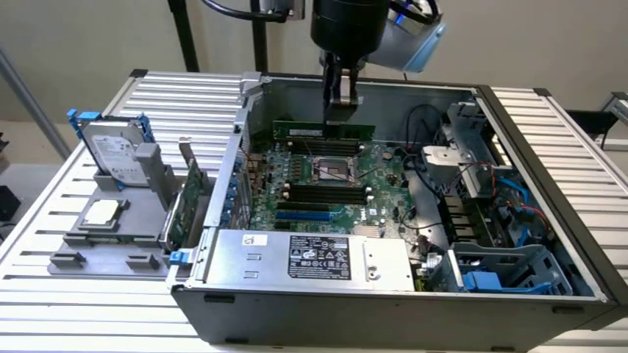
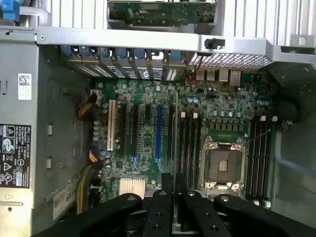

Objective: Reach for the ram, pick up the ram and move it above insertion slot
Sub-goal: 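Pick up the ram and move it above insertion slot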

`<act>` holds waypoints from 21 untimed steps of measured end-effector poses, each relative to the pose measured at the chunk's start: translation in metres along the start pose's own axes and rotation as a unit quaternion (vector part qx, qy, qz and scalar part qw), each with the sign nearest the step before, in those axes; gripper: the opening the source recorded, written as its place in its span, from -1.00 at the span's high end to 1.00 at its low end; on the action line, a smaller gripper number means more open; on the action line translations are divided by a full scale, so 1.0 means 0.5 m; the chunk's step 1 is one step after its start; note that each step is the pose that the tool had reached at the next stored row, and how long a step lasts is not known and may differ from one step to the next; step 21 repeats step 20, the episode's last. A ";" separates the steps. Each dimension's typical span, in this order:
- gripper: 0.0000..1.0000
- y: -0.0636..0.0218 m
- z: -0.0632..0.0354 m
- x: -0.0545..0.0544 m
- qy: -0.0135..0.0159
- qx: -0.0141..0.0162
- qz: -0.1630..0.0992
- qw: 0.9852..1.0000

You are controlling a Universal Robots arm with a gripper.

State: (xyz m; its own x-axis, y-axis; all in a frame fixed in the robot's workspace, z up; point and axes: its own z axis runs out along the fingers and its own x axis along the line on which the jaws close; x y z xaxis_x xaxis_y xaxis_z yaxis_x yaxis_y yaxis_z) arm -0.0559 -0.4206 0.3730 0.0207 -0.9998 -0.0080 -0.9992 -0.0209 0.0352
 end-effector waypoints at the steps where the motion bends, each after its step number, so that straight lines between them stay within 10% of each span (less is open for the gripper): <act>1: 0.73 -0.006 0.002 -0.003 0.000 0.000 0.000 1.000; 11: 0.73 -0.053 0.003 -0.016 0.000 0.000 0.009 1.000; 21: 0.73 -0.056 0.002 -0.016 0.000 -0.001 0.010 1.000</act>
